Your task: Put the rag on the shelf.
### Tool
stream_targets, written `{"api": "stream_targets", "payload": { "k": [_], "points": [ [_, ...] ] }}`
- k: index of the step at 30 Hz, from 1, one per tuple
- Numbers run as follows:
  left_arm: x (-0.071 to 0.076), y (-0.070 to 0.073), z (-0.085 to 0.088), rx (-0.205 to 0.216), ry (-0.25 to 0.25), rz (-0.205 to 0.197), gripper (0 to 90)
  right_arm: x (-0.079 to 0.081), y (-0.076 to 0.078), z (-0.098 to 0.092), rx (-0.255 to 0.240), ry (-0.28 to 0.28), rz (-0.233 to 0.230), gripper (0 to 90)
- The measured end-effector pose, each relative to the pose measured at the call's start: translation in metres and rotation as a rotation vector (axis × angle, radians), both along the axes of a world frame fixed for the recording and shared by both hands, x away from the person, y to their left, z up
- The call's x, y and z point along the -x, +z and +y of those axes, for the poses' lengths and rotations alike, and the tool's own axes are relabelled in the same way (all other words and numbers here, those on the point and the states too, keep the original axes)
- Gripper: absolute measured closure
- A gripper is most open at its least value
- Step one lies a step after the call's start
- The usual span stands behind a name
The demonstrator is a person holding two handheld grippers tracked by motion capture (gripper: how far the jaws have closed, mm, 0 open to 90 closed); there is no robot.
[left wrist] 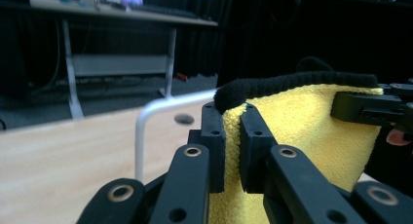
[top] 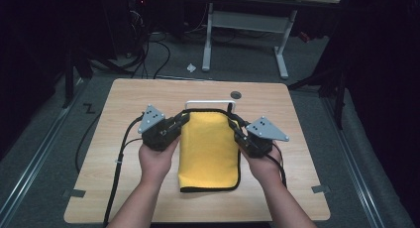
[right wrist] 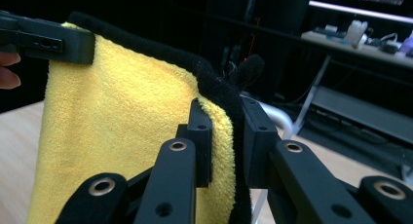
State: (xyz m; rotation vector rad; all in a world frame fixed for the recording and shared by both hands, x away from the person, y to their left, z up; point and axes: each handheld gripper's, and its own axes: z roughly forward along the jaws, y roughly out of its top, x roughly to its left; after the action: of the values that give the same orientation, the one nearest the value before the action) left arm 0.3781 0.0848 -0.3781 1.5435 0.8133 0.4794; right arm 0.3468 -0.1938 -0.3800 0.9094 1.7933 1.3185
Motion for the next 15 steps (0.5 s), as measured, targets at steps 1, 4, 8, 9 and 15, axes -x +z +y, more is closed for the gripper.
{"api": "stream_targets", "payload": {
  "k": [1, 4, 8, 9, 15],
  "points": [
    [-0.001, 0.005, 0.0, 0.004, 0.001, -0.011, 83.0, -0.001, 0.003, 0.0, -0.005, 0.0, -0.005, 78.1],
    [-0.002, 0.014, 0.001, 0.001, 0.008, -0.034, 83.1, -0.005, 0.013, 0.0, -0.009, 0.004, -0.017, 78.0],
    [-0.004, 0.027, 0.002, 0.0, 0.014, -0.066, 83.1, -0.008, 0.026, 0.002, -0.013, 0.002, -0.042, 78.1],
    [-0.006, 0.032, 0.002, 0.001, 0.016, -0.079, 83.1, -0.011, 0.031, 0.002, -0.016, 0.004, -0.052, 78.0],
    [-0.016, 0.042, 0.001, 0.004, 0.014, -0.107, 83.1, -0.019, 0.042, 0.002, -0.022, -0.005, -0.072, 78.0]
  ]
}}
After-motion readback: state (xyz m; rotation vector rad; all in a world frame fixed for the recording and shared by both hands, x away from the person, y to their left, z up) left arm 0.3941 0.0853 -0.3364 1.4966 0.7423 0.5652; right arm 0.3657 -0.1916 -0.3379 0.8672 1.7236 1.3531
